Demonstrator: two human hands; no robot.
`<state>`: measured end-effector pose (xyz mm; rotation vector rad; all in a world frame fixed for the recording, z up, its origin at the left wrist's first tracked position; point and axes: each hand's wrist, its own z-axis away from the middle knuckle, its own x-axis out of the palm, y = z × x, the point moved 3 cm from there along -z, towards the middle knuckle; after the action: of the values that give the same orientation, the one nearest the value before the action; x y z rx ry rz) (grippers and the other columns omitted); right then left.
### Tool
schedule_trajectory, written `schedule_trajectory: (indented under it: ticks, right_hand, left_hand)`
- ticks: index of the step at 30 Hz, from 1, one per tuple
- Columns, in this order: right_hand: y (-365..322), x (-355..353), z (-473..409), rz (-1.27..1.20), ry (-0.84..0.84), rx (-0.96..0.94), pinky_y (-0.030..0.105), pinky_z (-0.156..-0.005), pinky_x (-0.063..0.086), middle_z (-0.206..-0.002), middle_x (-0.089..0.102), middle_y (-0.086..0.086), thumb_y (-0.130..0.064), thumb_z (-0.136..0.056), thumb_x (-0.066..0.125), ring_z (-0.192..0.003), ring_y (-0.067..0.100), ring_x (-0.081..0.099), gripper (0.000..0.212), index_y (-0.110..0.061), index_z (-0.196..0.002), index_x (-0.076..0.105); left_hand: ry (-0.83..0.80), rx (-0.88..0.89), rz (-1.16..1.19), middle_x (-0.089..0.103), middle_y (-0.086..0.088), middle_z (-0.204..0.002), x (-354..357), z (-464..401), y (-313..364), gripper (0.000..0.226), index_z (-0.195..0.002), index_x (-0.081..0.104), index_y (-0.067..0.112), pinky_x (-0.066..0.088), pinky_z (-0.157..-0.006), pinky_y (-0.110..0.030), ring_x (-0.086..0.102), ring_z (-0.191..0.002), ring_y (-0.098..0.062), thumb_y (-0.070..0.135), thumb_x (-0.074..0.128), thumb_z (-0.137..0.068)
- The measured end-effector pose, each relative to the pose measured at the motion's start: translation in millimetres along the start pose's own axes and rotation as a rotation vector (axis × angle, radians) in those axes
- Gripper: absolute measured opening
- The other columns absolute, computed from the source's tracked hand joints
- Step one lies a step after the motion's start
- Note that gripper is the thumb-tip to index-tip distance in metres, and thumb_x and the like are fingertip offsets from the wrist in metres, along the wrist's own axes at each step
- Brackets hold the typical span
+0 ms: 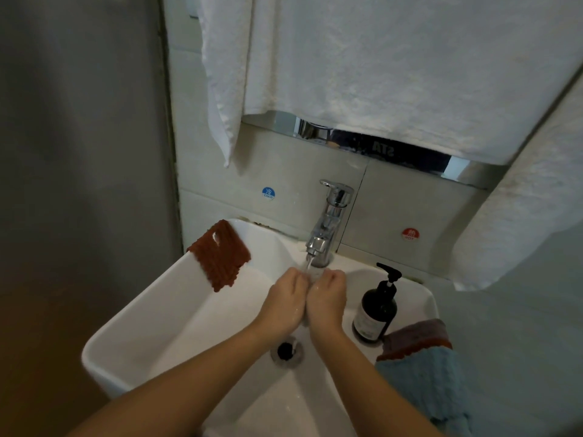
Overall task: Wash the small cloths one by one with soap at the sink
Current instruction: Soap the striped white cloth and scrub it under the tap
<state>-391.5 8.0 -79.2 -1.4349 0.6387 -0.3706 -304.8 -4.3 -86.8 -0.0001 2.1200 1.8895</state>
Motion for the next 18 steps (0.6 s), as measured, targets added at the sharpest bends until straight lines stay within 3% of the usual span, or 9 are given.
schedule_trajectory:
  ticks: [1,3,5,9,12,14,16,18]
  right_hand:
    - [3.6,1.7,2.2,-0.007,-0.013,0.004,0.029,-0.061,0.044,-0.08,0.056,0.004,-0.021,-0.104,0.037,-0.072,0.016,0.055,0.019,-0.014,-0.09,0.048]
    - [13.5,11.6,9.8,0.004,-0.202,-0.02,0.033,-0.067,0.049,-0.083,0.061,0.007,-0.021,-0.102,0.042,-0.079,0.023,0.06,0.019,-0.017,-0.085,0.05]
    - [10.7,13.4,14.1,0.006,-0.355,-0.056,0.034,-0.064,0.049,-0.082,0.061,0.008,-0.021,-0.102,0.041,-0.076,0.022,0.059,0.02,-0.015,-0.088,0.053]
    - [-6.8,-1.4,-6.4,-0.048,-0.084,-0.159,0.026,-0.061,0.043,-0.079,0.057,0.001,-0.024,-0.105,0.038,-0.069,0.013,0.053,0.021,-0.014,-0.094,0.052]
    - [4.2,7.1,-1.9,0.185,-0.201,-0.123,0.039,-0.067,0.054,-0.082,0.063,0.002,-0.028,-0.104,0.038,-0.074,0.018,0.061,0.024,-0.017,-0.091,0.056]
    - [8.4,9.7,7.8,0.306,-0.305,-0.179,0.04,-0.072,0.053,-0.082,0.065,0.005,-0.026,-0.102,0.038,-0.075,0.02,0.062,0.027,-0.015,-0.087,0.058]
    - [1.8,5.6,11.8,0.158,-0.3,-0.217,0.034,-0.064,0.049,-0.078,0.063,0.005,-0.022,-0.103,0.039,-0.068,0.015,0.058,0.026,-0.013,-0.088,0.058]
    - [-4.2,-2.0,4.5,-0.006,-0.145,-0.172,0.024,-0.057,0.044,-0.076,0.059,0.002,-0.02,-0.104,0.039,-0.067,0.014,0.054,0.021,-0.012,-0.092,0.054]
  left_hand:
    - [0.015,0.006,-0.011,0.061,-0.001,-0.081,-0.6,-0.7,-0.8,0.021,-0.09,0.054,0.015,0.052,-0.064,-0.028,0.059,-0.071,-0.011,0.024,0.041,-0.104]
    - [0.137,-0.007,-0.046,0.061,0.0,-0.08,-10.4,-8.6,-8.5,0.02,-0.089,0.052,0.016,0.053,-0.073,-0.039,0.06,-0.075,-0.017,0.027,0.043,-0.103]
    - [0.205,-0.05,-0.066,0.059,0.0,-0.077,-17.4,-12.5,-14.0,0.024,-0.084,0.051,0.019,0.052,-0.072,-0.043,0.061,-0.077,-0.024,0.031,0.042,-0.102]
    - [0.073,-0.024,-0.084,0.059,0.002,-0.074,-3.0,-5.2,-3.1,0.033,-0.079,0.054,0.024,0.045,-0.051,-0.024,0.059,-0.066,-0.013,0.031,0.035,-0.105]
    - [0.155,0.056,-0.05,0.057,0.002,-0.068,-8.5,-8.4,-0.9,0.032,-0.075,0.053,0.019,0.048,-0.062,-0.033,0.056,-0.064,-0.013,0.027,0.041,-0.103]
    - [0.237,0.042,-0.08,0.057,0.003,-0.067,-17.1,-10.8,-4.9,0.03,-0.075,0.052,0.018,0.046,-0.064,-0.036,0.055,-0.065,-0.014,0.027,0.044,-0.102]
    - [0.208,0.044,-0.082,0.056,0.002,-0.067,-18.6,-9.4,-3.6,0.028,-0.076,0.05,0.018,0.044,-0.061,-0.035,0.053,-0.064,-0.016,0.028,0.044,-0.102]
    - [0.072,0.075,-0.082,0.057,0.0,-0.071,-9.7,-4.5,1.3,0.025,-0.081,0.049,0.016,0.043,-0.06,-0.032,0.053,-0.064,-0.014,0.025,0.041,-0.103]
